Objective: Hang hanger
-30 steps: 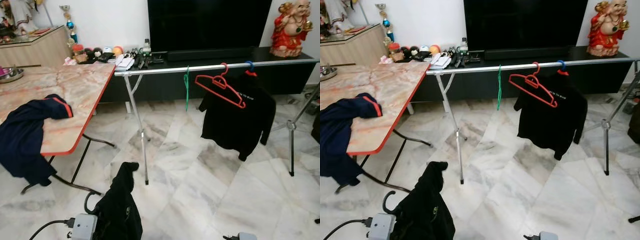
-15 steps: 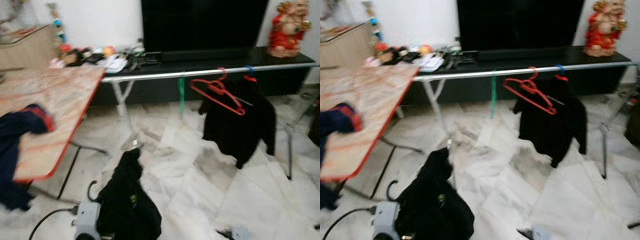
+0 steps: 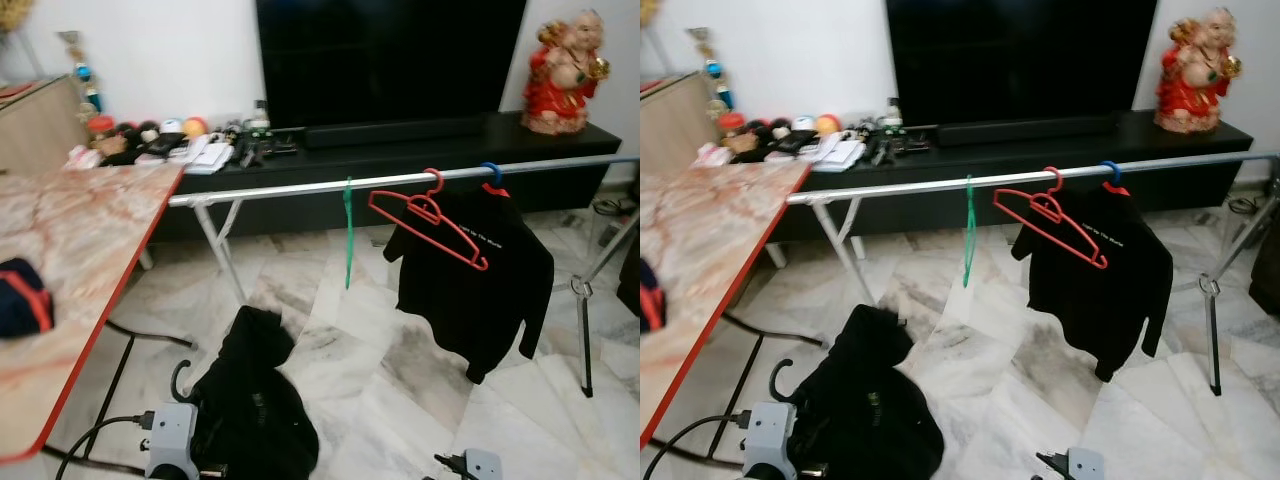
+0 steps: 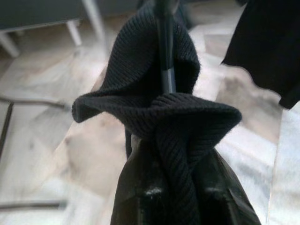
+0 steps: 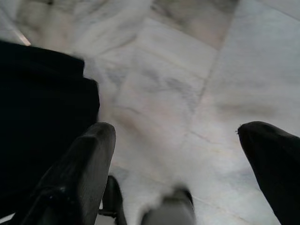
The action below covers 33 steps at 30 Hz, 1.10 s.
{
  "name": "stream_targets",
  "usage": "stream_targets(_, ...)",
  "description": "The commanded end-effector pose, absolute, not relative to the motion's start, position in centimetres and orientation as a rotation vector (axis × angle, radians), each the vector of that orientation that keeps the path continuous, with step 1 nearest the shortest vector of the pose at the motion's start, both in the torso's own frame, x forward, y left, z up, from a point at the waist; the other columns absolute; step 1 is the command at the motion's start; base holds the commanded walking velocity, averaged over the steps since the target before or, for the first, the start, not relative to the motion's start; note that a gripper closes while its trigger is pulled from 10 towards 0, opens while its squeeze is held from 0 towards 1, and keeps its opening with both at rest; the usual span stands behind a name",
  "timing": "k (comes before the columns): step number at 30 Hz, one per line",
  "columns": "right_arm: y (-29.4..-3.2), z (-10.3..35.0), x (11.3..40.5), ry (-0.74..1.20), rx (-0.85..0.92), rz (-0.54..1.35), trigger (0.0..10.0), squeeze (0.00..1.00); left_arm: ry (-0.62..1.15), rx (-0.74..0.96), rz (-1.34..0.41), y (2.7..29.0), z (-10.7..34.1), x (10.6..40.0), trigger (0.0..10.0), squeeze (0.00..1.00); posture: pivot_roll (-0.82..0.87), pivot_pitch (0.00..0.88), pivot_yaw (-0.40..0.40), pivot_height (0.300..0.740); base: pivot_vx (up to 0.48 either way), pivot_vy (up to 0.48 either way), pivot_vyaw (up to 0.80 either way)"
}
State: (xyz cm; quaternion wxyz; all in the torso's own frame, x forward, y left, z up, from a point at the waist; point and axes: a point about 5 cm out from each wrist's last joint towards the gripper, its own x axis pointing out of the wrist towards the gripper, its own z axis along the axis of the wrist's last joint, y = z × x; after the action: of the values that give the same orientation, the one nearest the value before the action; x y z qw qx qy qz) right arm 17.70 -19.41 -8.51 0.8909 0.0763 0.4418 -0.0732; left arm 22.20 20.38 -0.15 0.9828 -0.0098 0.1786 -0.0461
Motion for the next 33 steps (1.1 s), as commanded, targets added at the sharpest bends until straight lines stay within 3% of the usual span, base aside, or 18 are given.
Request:
stream_targets(1,-20.0,-8.5,17.6,0.920,0.152,-0.161,10.0,0.00,0.331,-0.029,-0.106,19.8,0.2,22.7,10.0,0.00,-0.02,0.026,0.055,0.740,0.439,0.000,0.00)
stream_targets(12,-20.5,-8.5,17.3,0.939,0.112,-0.149,10.0,0.00,0.339,-0.042,-0.095,19.2,-0.3,22.3,10.0,0.00,-0.03,0.047,0.036,0.740,0.432,0.000,0.00)
stream_targets(21,-20.0,-8.8,16.9,0.958,0.099,-0.103,10.0,0.00,0.353,-0.041,-0.079,19.2,-0.7,21.7,10.0,0.00,-0.02,0.044,0.029,0.740,0.000,0.000,0.00)
stream_targets(33,-19.6,-9.0,16.6,0.968,0.059,-0.036,10.0,0.00,0.352,-0.027,-0.100,18.8,-0.9,21.3,10.0,0.00,-0.03,0.026,0.031,0.740,0.000,-0.452,0.00)
